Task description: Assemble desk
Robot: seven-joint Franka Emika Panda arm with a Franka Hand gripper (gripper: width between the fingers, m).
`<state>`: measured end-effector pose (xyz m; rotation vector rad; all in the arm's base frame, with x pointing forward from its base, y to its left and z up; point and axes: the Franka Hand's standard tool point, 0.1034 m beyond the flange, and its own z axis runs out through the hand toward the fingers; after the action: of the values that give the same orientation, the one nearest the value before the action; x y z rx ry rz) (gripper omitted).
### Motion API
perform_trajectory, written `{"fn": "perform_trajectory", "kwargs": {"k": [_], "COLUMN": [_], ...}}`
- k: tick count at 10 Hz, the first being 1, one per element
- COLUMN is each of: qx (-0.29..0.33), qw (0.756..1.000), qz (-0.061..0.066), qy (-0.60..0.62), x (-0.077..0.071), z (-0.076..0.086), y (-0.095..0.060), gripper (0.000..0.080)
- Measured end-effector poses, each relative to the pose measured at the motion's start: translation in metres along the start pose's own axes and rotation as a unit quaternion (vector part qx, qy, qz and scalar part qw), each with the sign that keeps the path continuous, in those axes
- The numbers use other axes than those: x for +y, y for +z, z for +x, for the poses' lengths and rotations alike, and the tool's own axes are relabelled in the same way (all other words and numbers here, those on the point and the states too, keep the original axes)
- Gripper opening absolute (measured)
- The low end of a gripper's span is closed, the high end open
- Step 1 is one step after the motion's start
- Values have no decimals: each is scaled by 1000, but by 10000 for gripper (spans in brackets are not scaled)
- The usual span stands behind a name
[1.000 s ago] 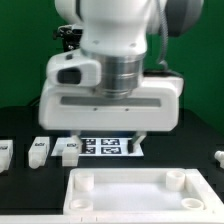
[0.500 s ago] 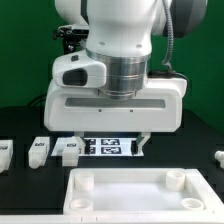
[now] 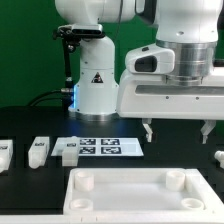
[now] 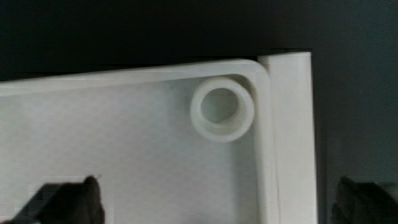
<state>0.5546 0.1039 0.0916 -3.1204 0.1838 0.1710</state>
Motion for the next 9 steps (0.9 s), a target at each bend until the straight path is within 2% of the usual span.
{"fn": "perform_trajectory", "kwargs": {"k": [3,4,5,7,9], "qx": [-2,-3,9,7,5], "qw": [1000,999,999,997,998], "qz": [1,11,20,31,30], "qy": [7,36,41,64,62], "x": [-2,-19,-47,-97,-98], "z": [-2,-11,-21,-42,-44], "y": [2,6,13,14,16], "gripper": [649,649,649,649,649]}}
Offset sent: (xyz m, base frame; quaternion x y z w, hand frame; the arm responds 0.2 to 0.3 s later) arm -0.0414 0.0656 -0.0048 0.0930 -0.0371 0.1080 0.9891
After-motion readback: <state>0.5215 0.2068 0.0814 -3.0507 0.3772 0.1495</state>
